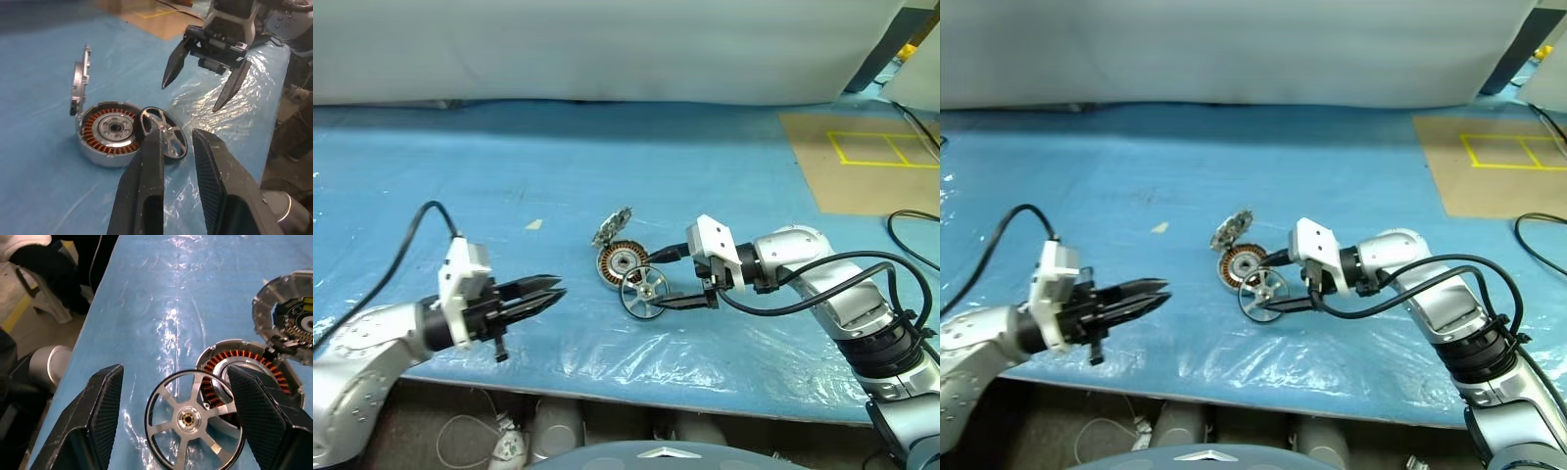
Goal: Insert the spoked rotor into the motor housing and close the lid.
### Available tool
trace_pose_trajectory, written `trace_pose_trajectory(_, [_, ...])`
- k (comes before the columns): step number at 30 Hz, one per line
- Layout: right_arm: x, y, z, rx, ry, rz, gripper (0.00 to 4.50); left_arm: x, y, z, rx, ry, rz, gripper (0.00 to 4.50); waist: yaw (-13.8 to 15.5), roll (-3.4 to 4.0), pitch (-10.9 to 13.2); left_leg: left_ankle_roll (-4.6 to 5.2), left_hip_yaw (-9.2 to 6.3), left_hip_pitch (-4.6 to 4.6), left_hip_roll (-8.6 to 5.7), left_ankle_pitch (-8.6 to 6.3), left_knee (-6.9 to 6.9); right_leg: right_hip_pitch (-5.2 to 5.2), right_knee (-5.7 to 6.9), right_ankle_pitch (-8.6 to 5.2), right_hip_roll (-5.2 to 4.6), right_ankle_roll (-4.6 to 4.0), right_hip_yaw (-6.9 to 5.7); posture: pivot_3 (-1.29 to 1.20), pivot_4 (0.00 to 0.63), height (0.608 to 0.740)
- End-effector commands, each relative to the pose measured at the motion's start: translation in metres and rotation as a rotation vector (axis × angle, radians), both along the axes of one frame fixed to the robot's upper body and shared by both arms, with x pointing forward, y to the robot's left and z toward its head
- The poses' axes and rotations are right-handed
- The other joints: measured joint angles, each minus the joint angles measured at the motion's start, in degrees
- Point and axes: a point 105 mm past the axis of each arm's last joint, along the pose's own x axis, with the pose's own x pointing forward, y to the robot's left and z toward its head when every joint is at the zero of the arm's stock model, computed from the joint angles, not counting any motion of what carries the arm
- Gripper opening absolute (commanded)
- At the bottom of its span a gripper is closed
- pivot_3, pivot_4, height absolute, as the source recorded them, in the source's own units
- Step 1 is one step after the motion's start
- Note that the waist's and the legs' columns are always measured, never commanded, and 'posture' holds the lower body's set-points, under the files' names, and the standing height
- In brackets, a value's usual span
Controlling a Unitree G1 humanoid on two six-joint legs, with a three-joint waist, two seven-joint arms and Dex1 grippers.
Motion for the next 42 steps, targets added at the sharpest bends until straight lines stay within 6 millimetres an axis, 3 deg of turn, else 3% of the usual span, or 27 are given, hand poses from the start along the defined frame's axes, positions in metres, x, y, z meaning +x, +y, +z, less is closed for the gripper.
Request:
trace_pose_trajectory(1, [0.010,-0.005,-0.002,-0.049,-0.112,0.034,3.56,0.003,-0.006,-0.020,0.095,-0.088,-0.045,0.96,-0.60,-0.01,-0.01,-0.09,0.00,-0.20,0.00,0.06,0.00,-0.17,0.00,0.00,0.01,0.01,0.00,0.00,0.150,0.740])
trace_pose_trajectory(5, [0.010,-0.006,-0.008,-0.105,-0.230,0.100,3.56,0.006,-0.012,-0.025,0.101,-0.135,-0.078,0.96,-1.08,0.00,-0.02,0.05,0.01,-0.95,0.06,0.17,0.15,-0.87,0.27,0.16,0.18,0.22,-0.01,0.00,0.150,0.740])
trace_pose_trajectory(11, [0.003,-0.006,-0.013,-0.208,-0.417,0.269,3.56,0.010,-0.018,-0.020,0.073,-0.175,-0.092,0.96,-1.09,0.00,-0.02,-0.11,0.18,-0.89,0.09,0.05,0.23,-0.82,0.29,0.07,0.17,0.07,0.00,0.00,0.150,0.740])
trace_pose_trajectory(18, [0.006,0.008,-0.003,-0.256,-0.595,0.453,3.56,0.006,-0.016,-0.035,0.116,-0.149,-0.103,0.96,-1.68,0.00,-0.02,0.12,0.42,-0.70,0.14,-0.07,0.42,-0.71,0.49,0.05,0.17,-0.05,0.04,0.00,0.150,0.740])
trace_pose_trajectory(23, [0.024,0.011,-0.015,-0.330,-0.650,0.496,3.56,0.009,-0.018,-0.032,0.118,-0.172,-0.085,0.96,-1.99,-0.06,-0.05,0.13,0.42,-0.73,0.15,-0.06,0.58,-0.66,0.54,0.07,0.14,-0.09,0.04,0.00,0.150,0.740])
trace_pose_trajectory(35, [0.025,0.031,0.001,-0.273,-0.703,0.517,3.56,-0.003,-0.019,-0.038,0.116,-0.129,-0.058,0.96,-2.47,-0.05,-0.05,0.15,0.43,-0.79,0.17,-0.06,0.59,-0.74,0.59,0.08,0.16,-0.11,0.03,0.00,0.150,0.740])
trace_pose_trajectory(39, [0.020,0.036,0.007,-0.243,-0.711,0.532,2.66,-0.003,-0.019,-0.038,0.113,-0.126,-0.054,0.96,-2.46,-0.05,-0.05,0.15,0.43,-0.78,0.17,-0.06,0.65,-0.74,0.66,0.08,0.16,-0.11,0.03,0.00,0.150,0.740])
trace_pose_trajectory(42, [0.020,0.037,0.005,-0.242,-0.699,0.531,2.66,-0.003,-0.020,-0.040,0.116,-0.120,-0.057,0.96,-2.46,-0.05,-0.05,0.15,0.43,-0.78,0.17,-0.06,0.67,-0.75,0.69,0.08,0.16,-0.12,0.04,0.00,0.150,0.740])
